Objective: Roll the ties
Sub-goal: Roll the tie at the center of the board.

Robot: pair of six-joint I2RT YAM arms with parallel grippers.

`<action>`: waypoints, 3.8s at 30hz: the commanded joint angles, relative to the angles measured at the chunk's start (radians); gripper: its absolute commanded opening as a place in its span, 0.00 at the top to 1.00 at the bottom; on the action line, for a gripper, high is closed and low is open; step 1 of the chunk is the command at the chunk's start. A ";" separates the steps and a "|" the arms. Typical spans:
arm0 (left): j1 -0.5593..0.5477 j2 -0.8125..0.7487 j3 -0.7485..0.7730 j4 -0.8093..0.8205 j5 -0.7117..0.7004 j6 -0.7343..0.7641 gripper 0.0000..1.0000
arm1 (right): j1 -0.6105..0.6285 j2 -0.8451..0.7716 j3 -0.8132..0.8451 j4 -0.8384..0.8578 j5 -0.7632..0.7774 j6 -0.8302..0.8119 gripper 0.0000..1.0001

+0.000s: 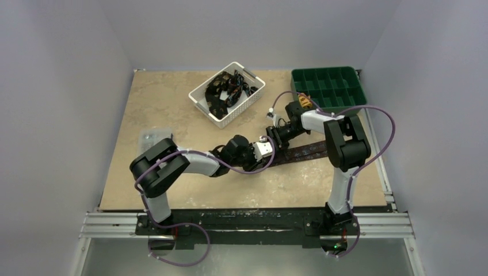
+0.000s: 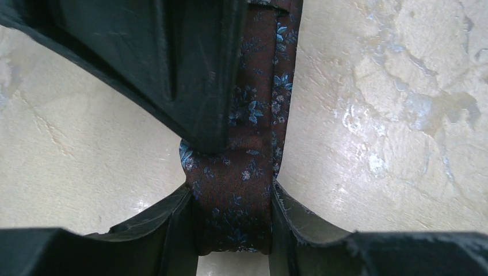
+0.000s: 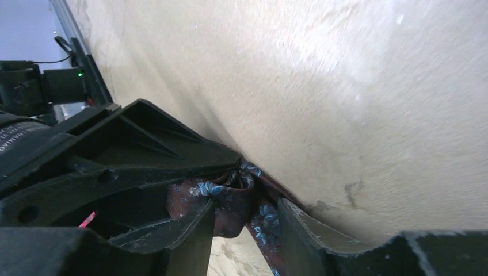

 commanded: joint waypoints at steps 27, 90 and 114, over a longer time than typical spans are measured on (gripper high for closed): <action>0.136 -0.122 0.031 -0.203 0.315 0.227 0.72 | -0.062 0.129 0.043 -0.114 0.220 0.020 0.72; 0.111 -0.025 0.154 -0.426 0.221 0.187 0.31 | 0.020 0.121 -0.009 -0.009 0.075 -0.031 1.00; 0.045 0.017 0.023 -0.075 0.044 0.024 0.56 | 0.012 0.090 -0.004 0.011 0.245 -0.041 1.00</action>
